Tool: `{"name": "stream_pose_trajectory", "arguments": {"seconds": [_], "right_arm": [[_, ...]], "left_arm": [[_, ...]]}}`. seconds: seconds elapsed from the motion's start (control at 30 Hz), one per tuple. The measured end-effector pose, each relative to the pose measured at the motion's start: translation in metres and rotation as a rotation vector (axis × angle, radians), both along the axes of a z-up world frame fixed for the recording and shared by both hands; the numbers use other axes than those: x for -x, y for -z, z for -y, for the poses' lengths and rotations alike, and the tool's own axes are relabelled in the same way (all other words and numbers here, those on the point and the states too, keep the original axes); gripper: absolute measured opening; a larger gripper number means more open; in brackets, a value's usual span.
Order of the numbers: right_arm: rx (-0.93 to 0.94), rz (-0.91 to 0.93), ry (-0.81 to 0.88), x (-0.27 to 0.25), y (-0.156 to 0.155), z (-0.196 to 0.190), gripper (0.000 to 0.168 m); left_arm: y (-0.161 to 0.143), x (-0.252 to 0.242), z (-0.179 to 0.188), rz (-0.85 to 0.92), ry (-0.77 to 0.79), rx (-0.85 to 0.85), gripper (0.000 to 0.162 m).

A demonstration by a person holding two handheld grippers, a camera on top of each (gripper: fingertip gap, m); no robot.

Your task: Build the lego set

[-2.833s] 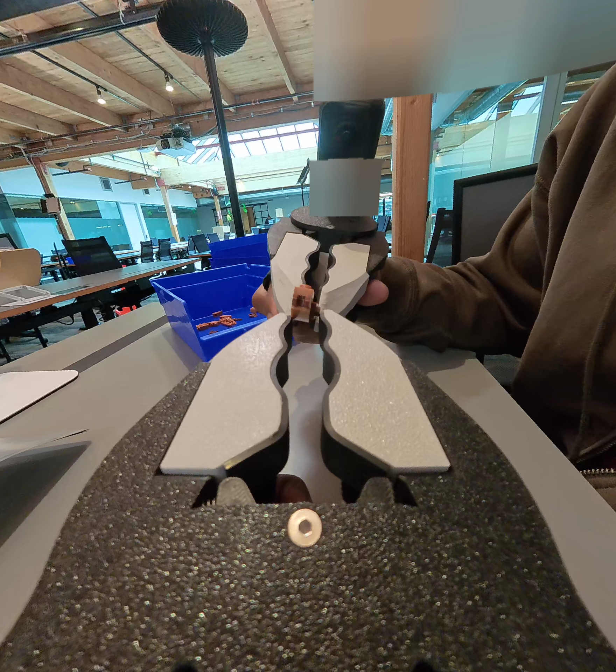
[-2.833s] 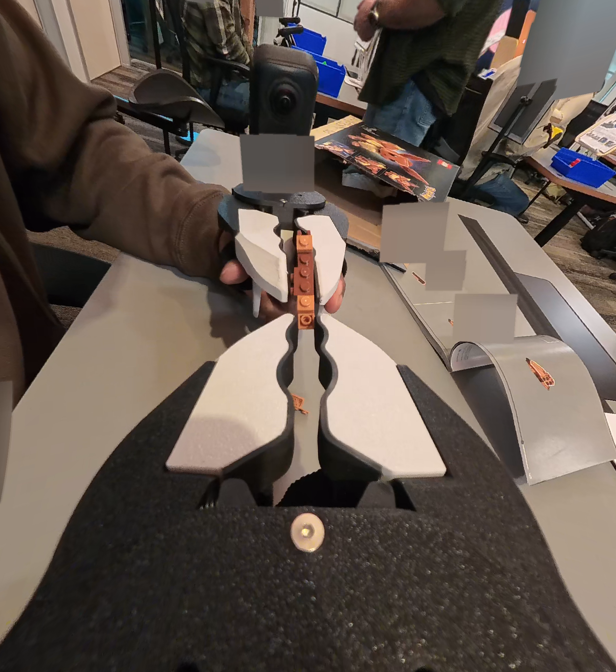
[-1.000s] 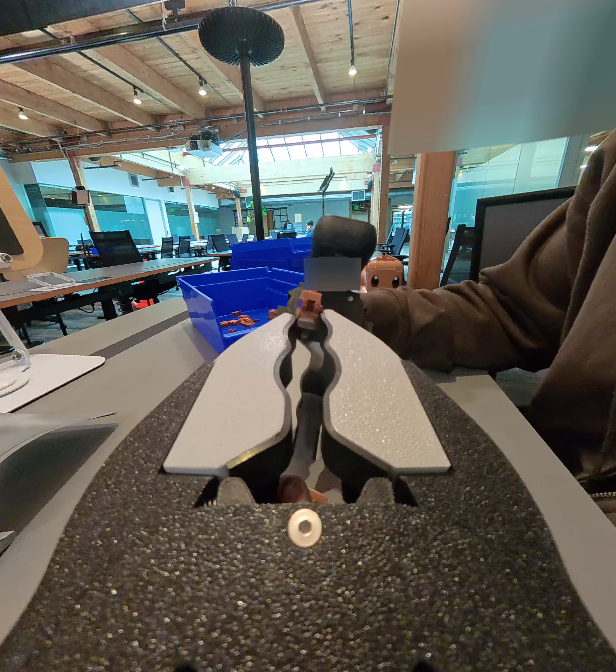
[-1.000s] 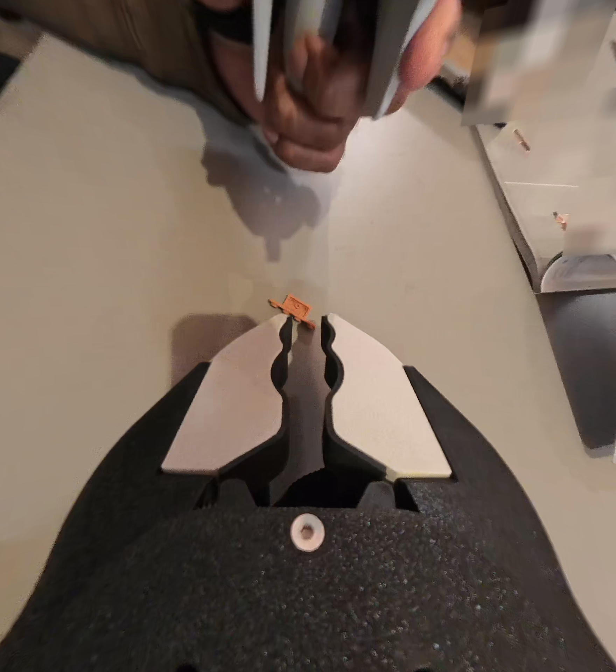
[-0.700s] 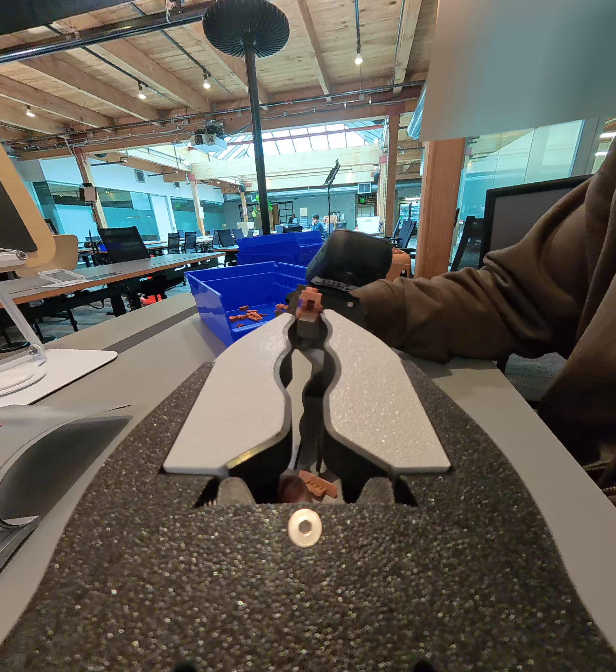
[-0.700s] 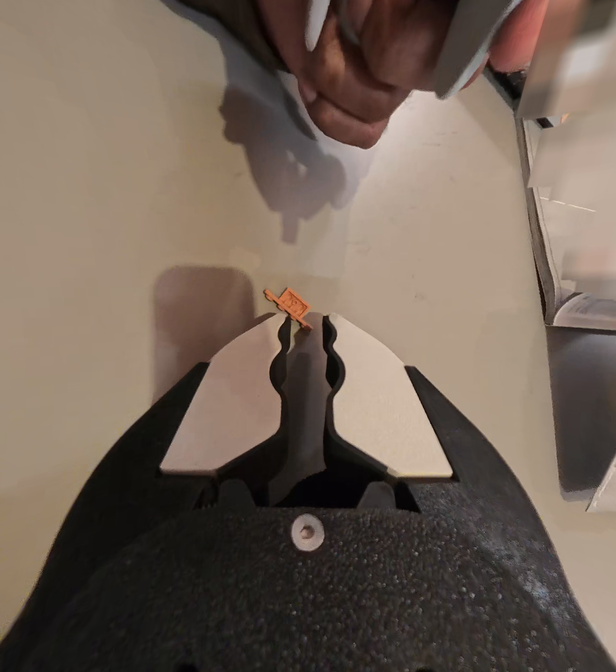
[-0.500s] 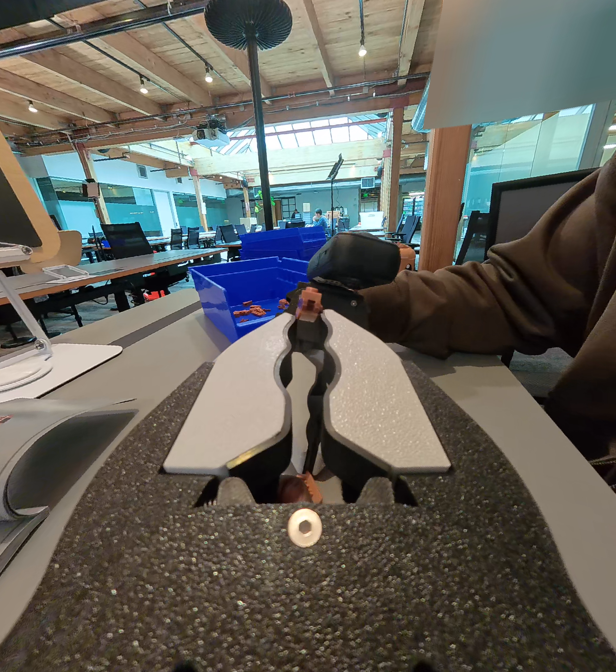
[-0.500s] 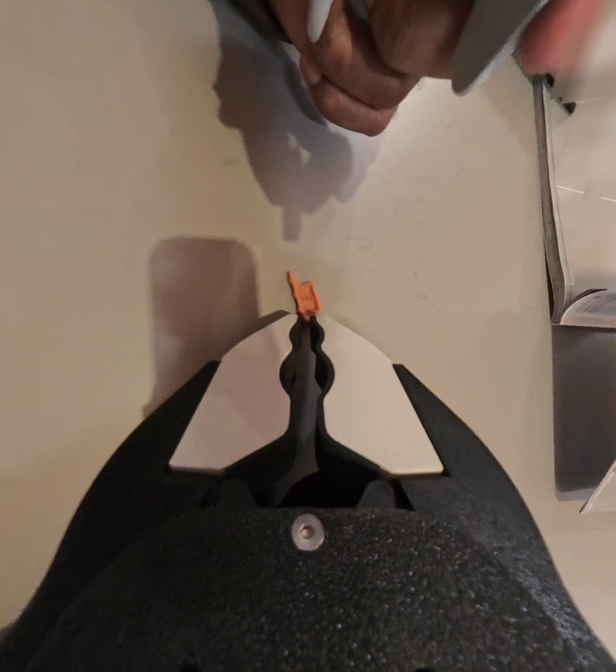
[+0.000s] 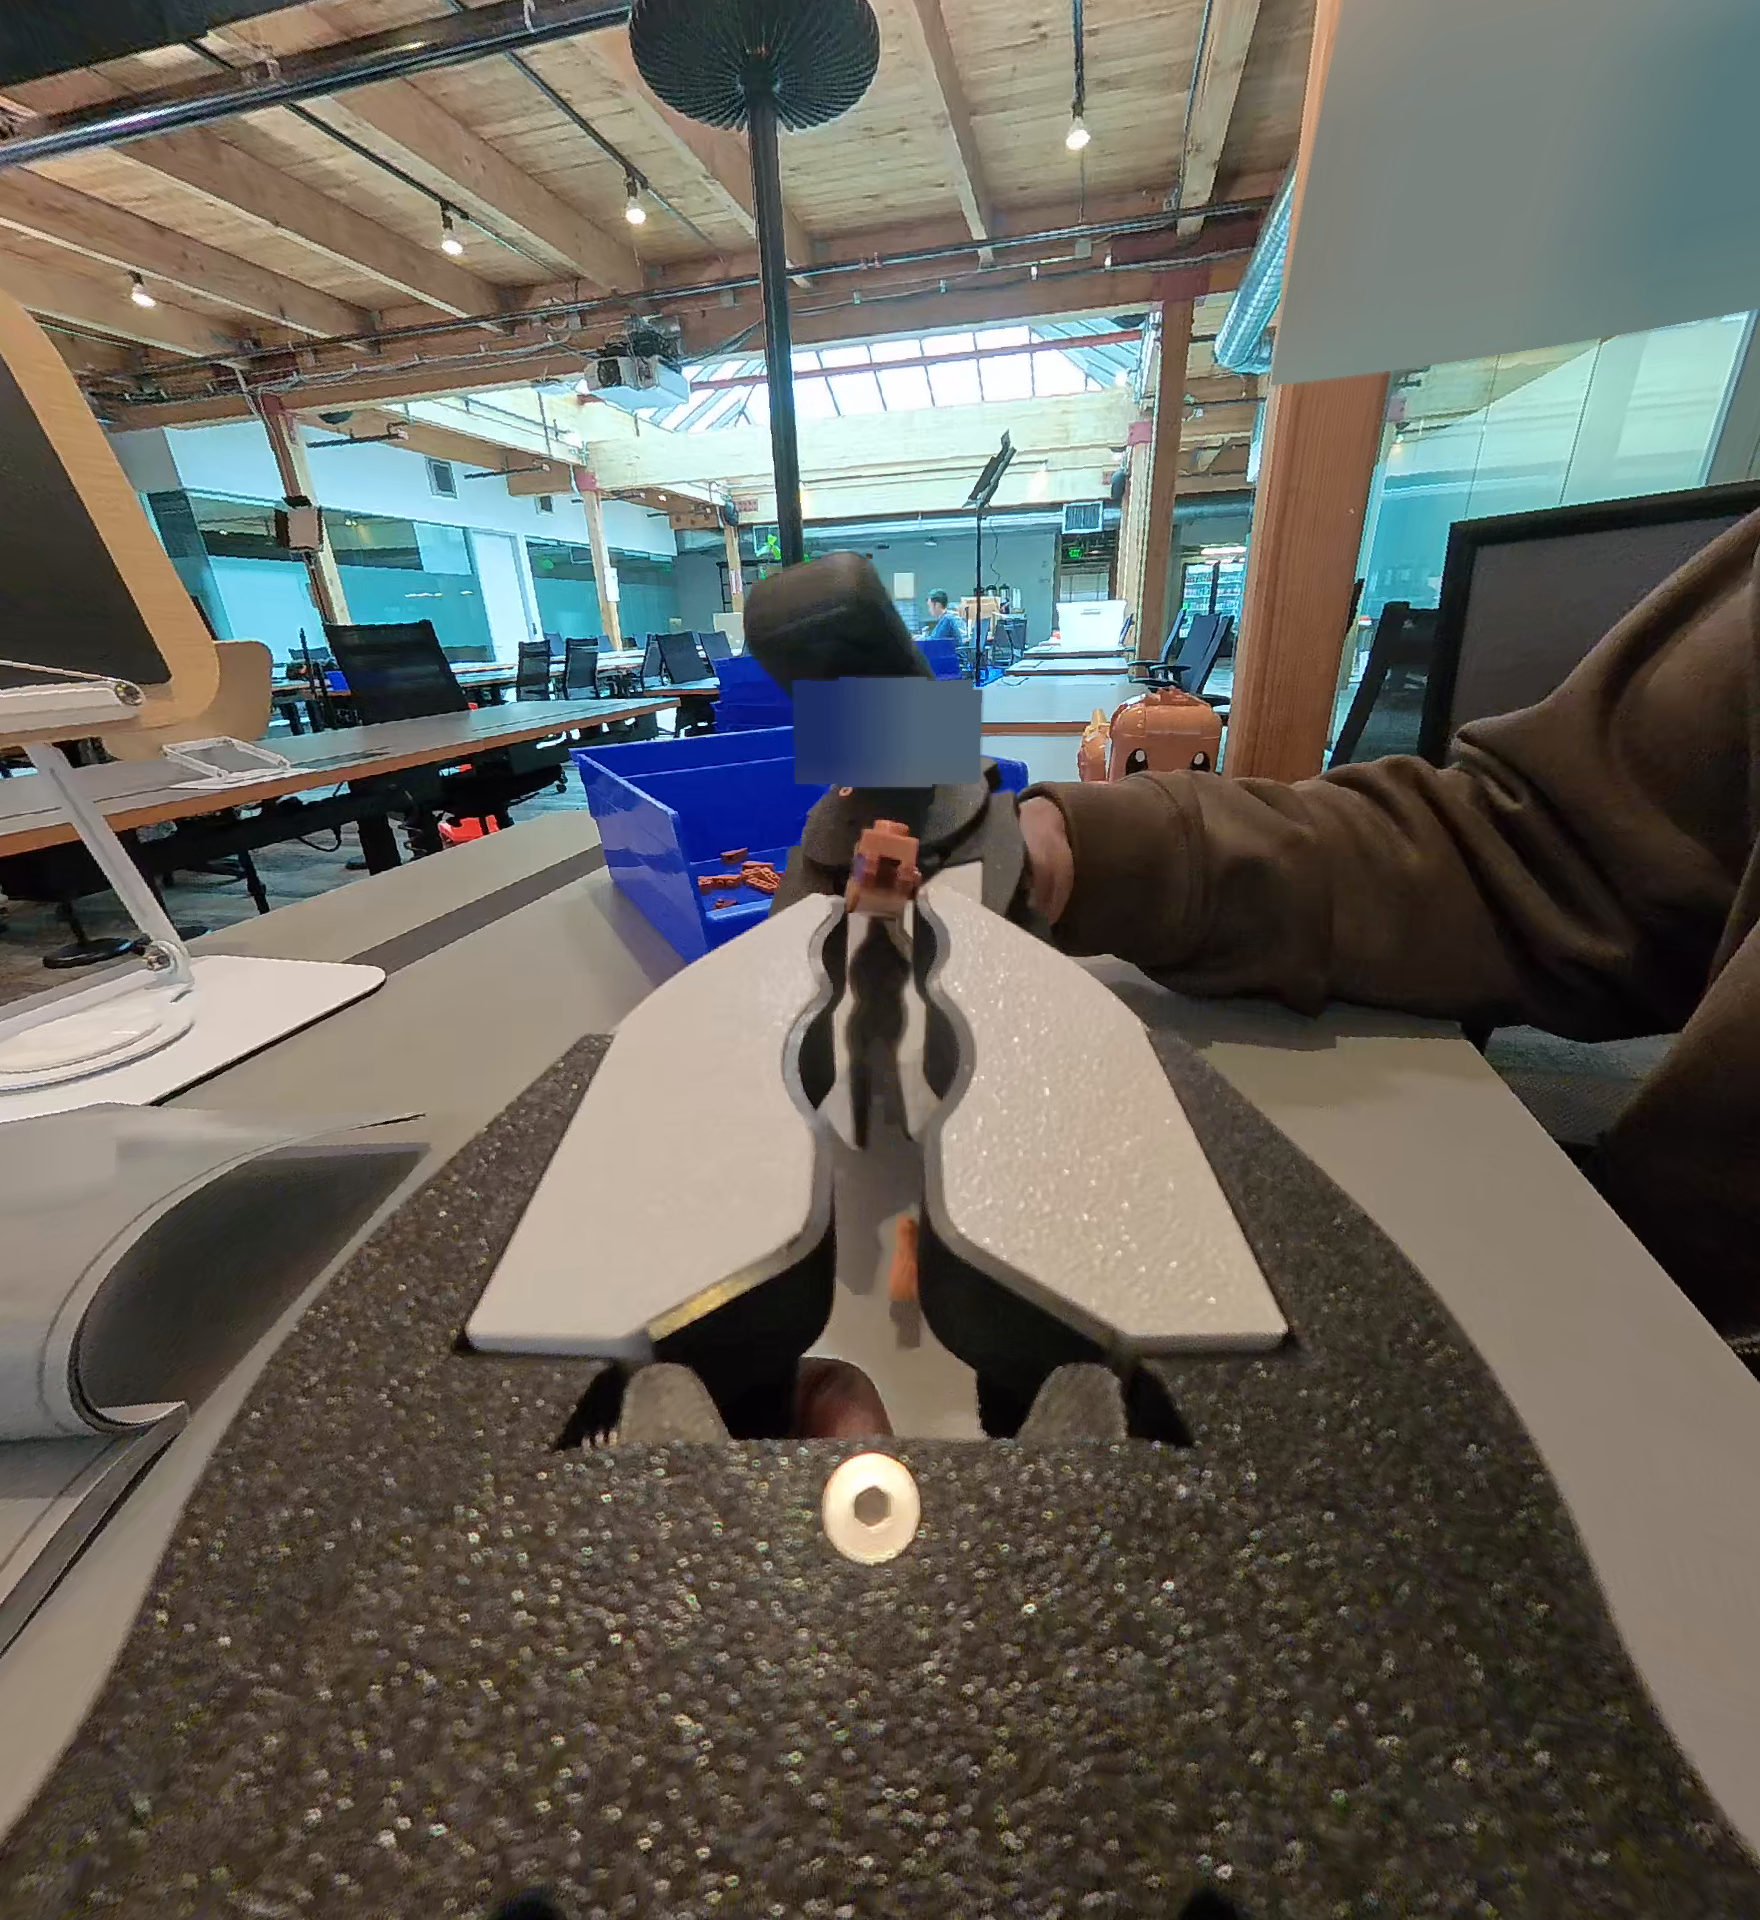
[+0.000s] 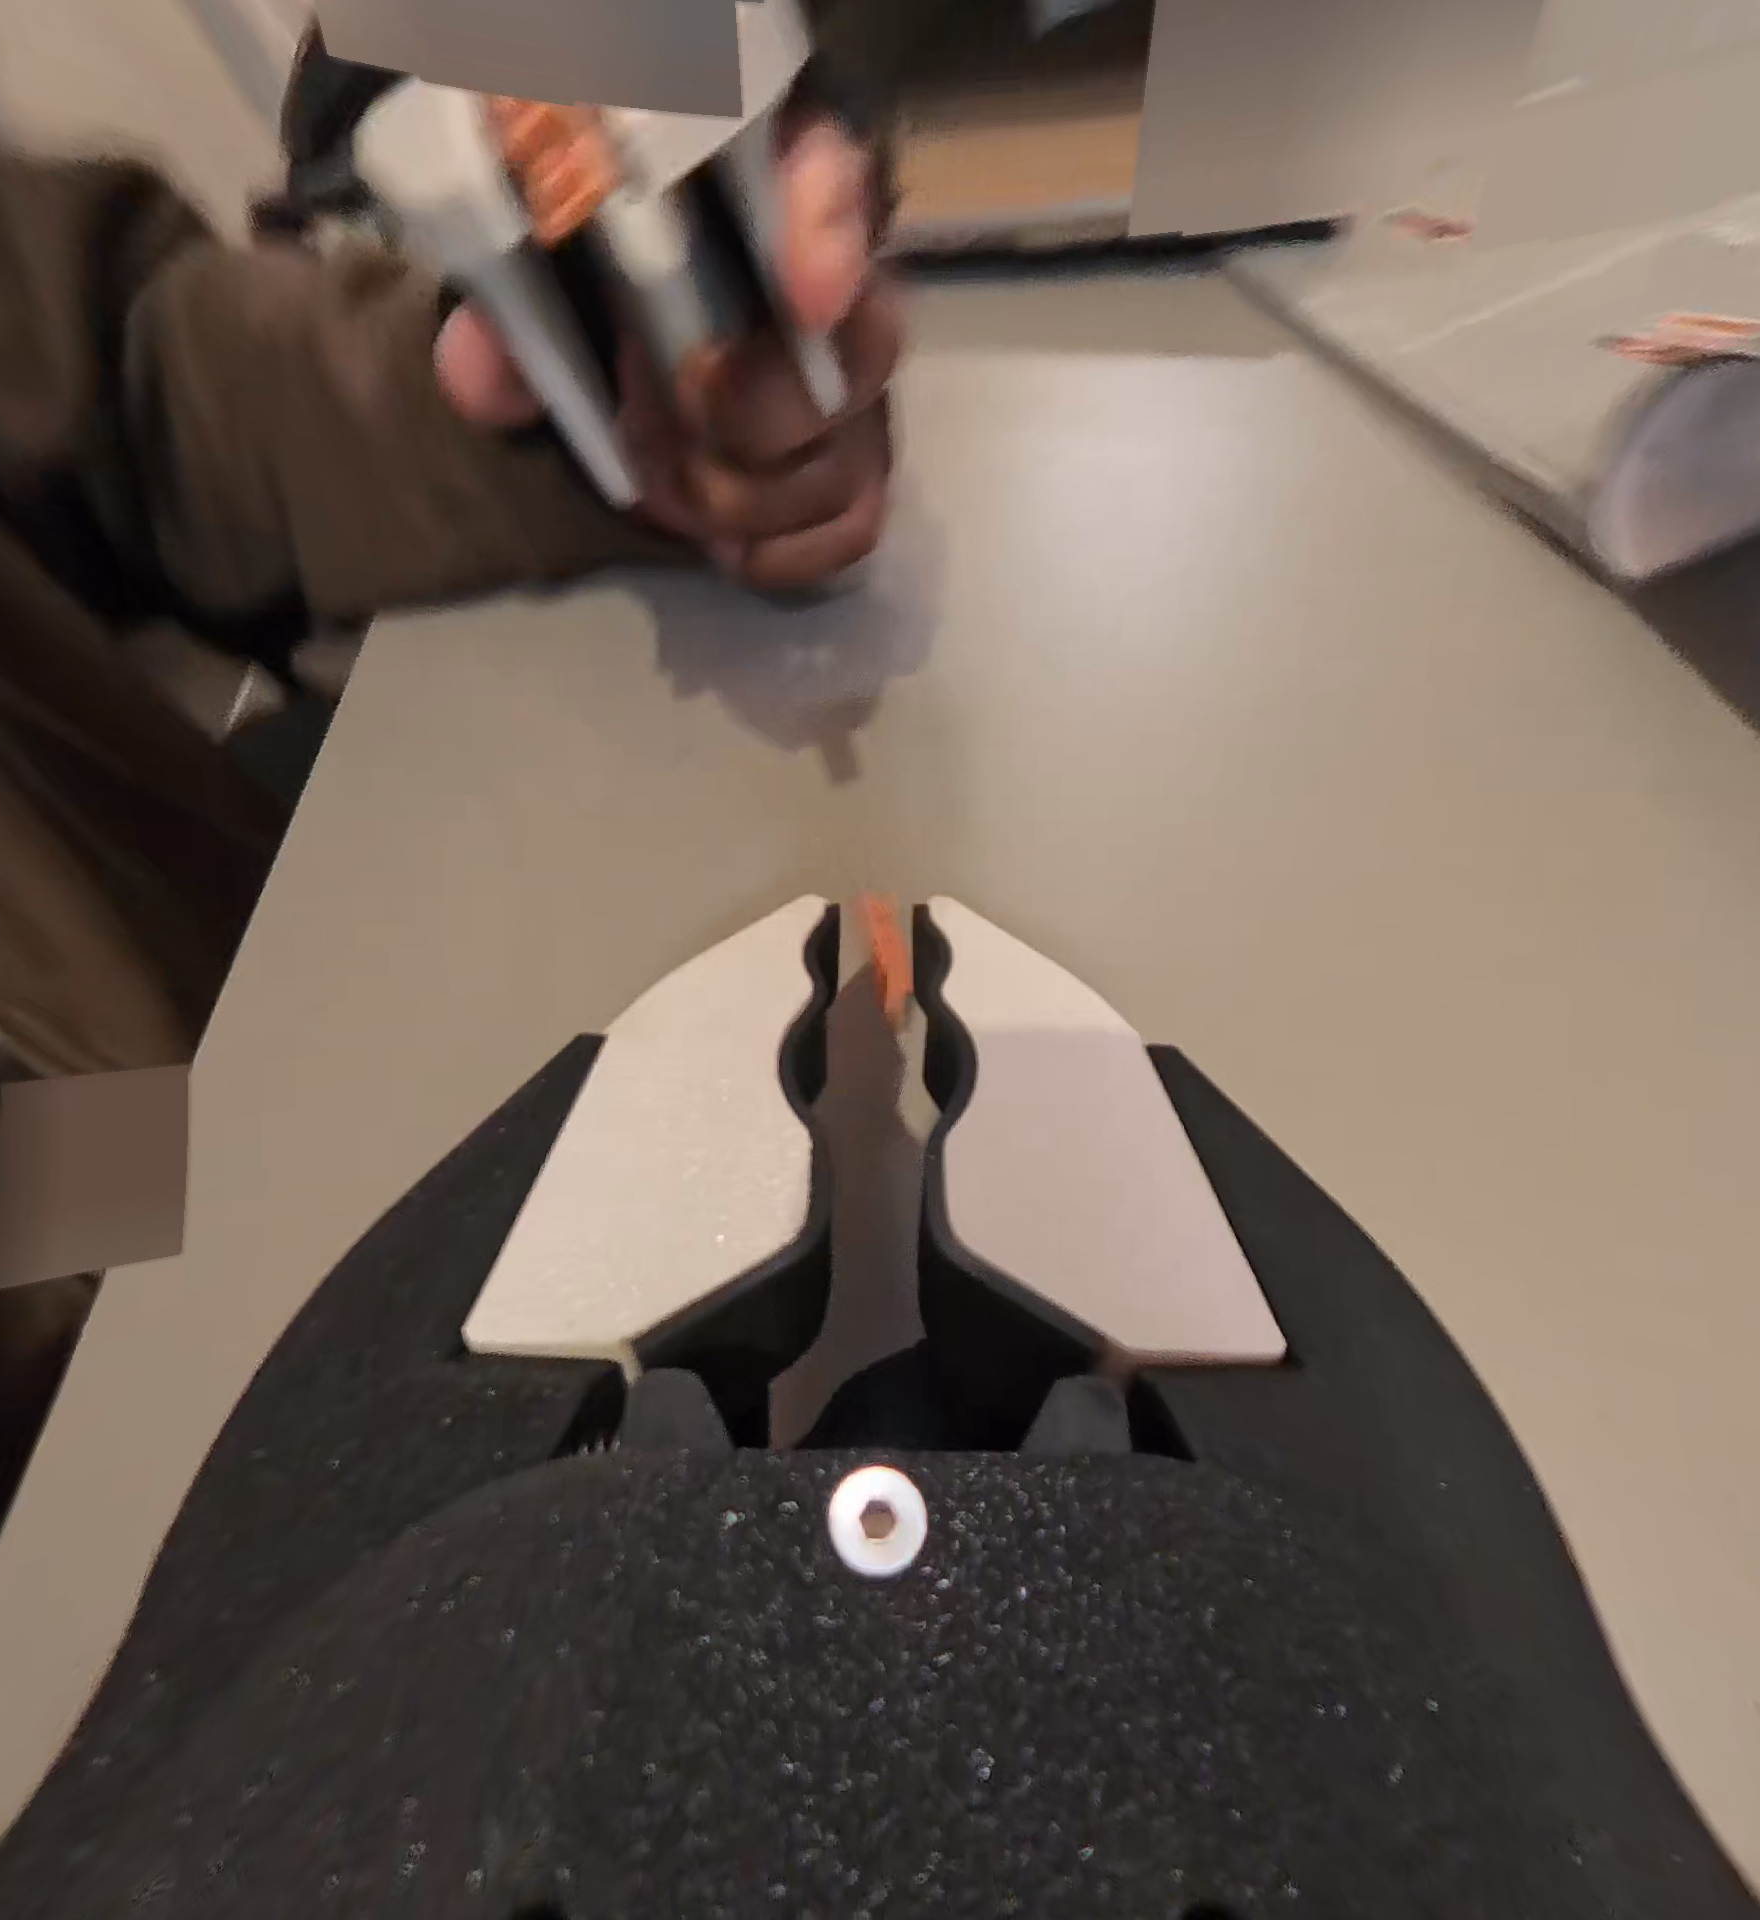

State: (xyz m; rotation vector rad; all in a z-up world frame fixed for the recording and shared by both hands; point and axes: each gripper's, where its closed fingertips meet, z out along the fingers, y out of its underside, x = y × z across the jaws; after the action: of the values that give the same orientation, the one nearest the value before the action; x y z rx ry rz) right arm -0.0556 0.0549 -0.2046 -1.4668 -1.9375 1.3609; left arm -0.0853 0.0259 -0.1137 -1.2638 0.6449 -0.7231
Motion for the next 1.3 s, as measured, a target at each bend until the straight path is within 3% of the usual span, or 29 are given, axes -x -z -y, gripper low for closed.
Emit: {"name": "stream_pose_trajectory", "arguments": {"seconds": [0.1, 0.37, 0.6, 0.77, 1.13, 1.3], "right_arm": [[-0.032, 0.013, 0.087, -0.001, 0.003, -0.018, 0.019], [-0.289, 0.072, 0.07, -0.02, 0.019, -0.015, 0.017], [-0.307, 0.146, 0.154, -0.031, 0.032, -0.006, 0.029], [-0.513, 0.141, 0.079, -0.028, 0.039, -0.019, 0.032], [-0.404, 0.163, -0.002, -0.022, 0.037, 0.023, 0.029], [-0.406, 0.178, 0.081, -0.025, 0.033, 0.006, 0.027]], "left_arm": [[0.0, 0.001, -0.001, 0.001, -0.004, 0.003, 0.011], [0.001, 0.002, -0.003, 0.0, -0.015, 0.01, 0.011], [0.002, 0.0, -0.002, -0.011, -0.013, 0.01, 0.011], [0.005, -0.004, -0.002, -0.025, 0.001, 0.016, 0.011], [0.004, -0.003, -0.001, -0.026, -0.005, 0.009, 0.011], [0.003, -0.003, -0.001, -0.025, -0.004, 0.006, 0.011]]}}
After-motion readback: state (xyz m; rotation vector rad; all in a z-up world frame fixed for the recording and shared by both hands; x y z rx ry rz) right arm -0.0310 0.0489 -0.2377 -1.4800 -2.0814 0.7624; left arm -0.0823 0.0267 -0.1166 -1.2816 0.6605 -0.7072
